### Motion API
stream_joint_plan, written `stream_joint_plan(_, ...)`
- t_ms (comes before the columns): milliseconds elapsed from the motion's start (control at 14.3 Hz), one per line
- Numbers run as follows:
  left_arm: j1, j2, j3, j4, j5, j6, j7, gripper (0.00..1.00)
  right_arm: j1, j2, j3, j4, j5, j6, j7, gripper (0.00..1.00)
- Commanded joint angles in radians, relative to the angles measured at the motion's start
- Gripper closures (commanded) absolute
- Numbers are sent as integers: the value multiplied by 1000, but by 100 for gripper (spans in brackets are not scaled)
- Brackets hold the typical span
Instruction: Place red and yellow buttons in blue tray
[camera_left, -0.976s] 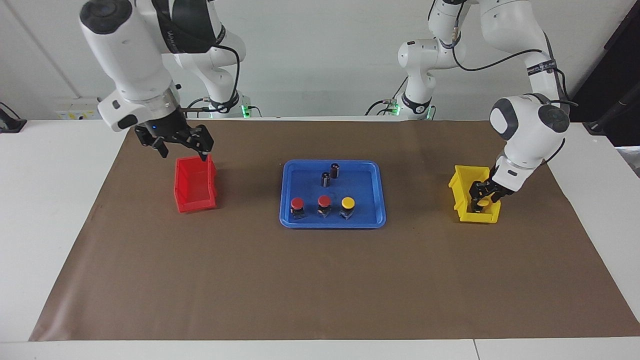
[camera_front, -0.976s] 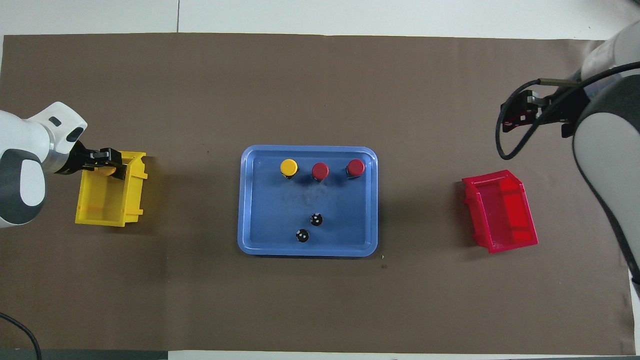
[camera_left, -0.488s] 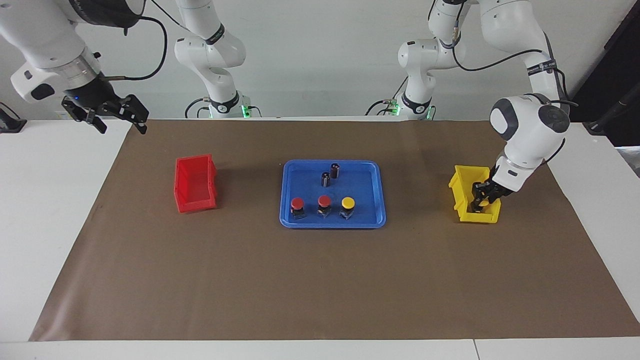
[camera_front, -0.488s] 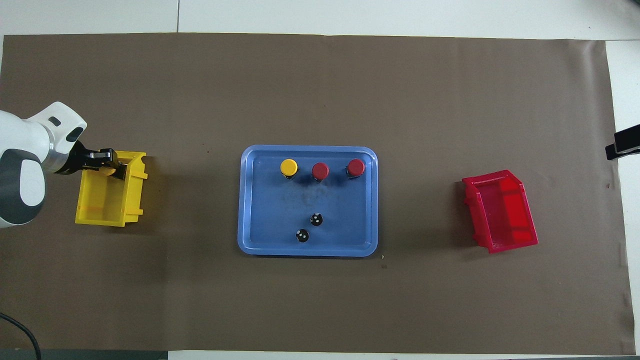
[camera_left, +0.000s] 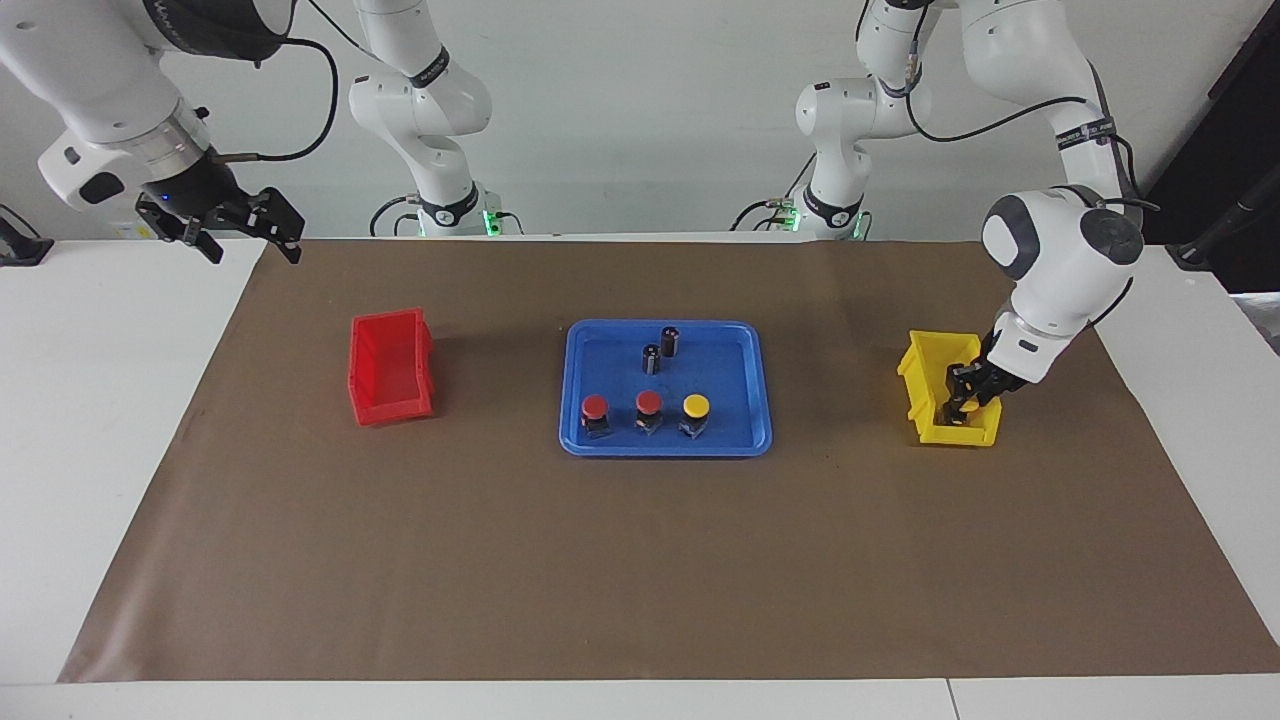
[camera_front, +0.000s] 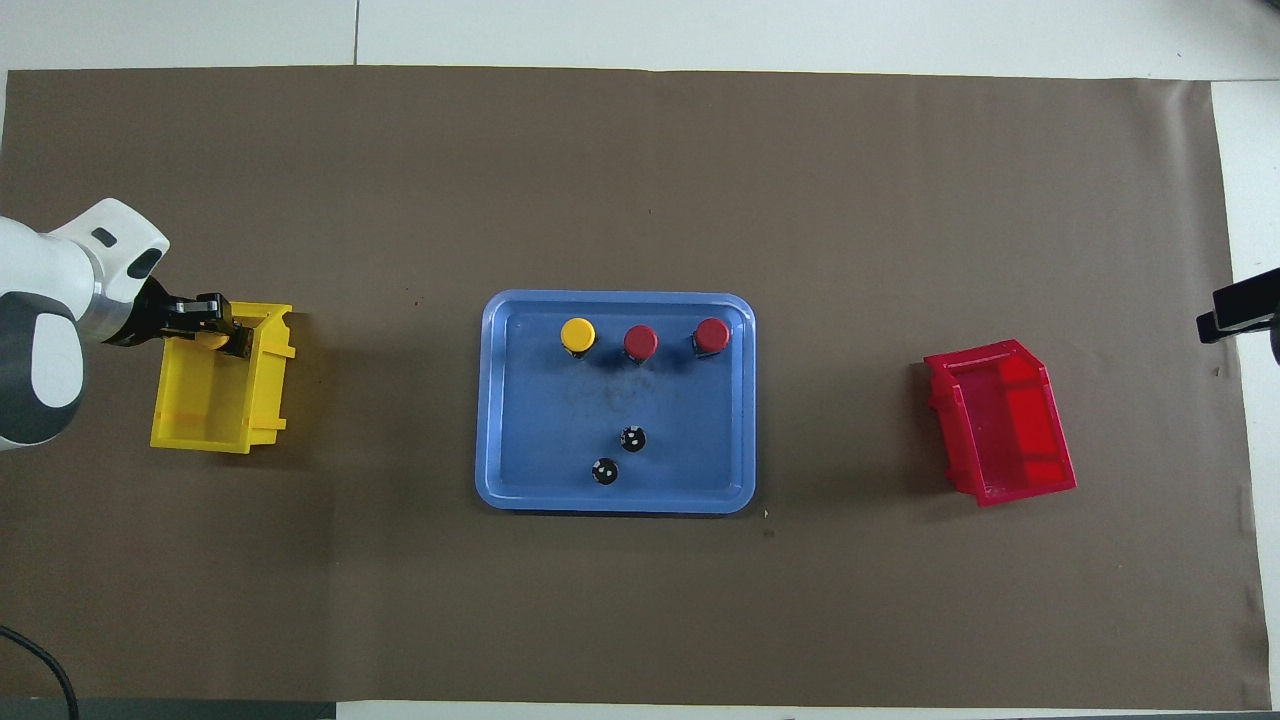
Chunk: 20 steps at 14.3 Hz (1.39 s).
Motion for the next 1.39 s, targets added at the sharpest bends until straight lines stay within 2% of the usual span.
stream_joint_plan(0, -14, 3, -10, 181, 28, -260, -45, 98, 11, -17, 11, -27, -63, 23, -6, 0)
stream_joint_plan(139, -56, -6, -45, 319, 133, -443, -106, 98, 9, -20, 12, -27, -60, 20, -12, 0)
stream_joint_plan(209, -54, -13, -91, 373, 138, -509, -169, 99, 8, -20, 12, -27, -55, 20, -11, 0)
stream_joint_plan(279, -53, -17, -128, 384, 135, -519, -271, 98, 6, -20, 14, -27, -52, 21, -11, 0)
stream_joint_plan(348, -48, -19, -171, 370, 132, -487, -383, 98, 6, -20, 14, -28, -52, 20, -11, 0)
stream_joint_plan(488, -42, -42, -242, 285, 77, -337, -558, 99, 8, -25, 12, -39, -52, 18, -8, 0)
stream_joint_plan(836, -56, 10, -350, 238, 0, -170, -667, 99, 11, -26, 15, -39, -52, 11, -12, 0)
stream_joint_plan(1045, -54, 35, -426, 199, 0, -87, -688, 99, 1, -26, 15, -39, -49, 11, -31, 0)
stream_joint_plan(1324, -56, 50, -475, 148, 0, -57, -707, 99, 9, -26, 15, -39, -51, 11, -29, 0)
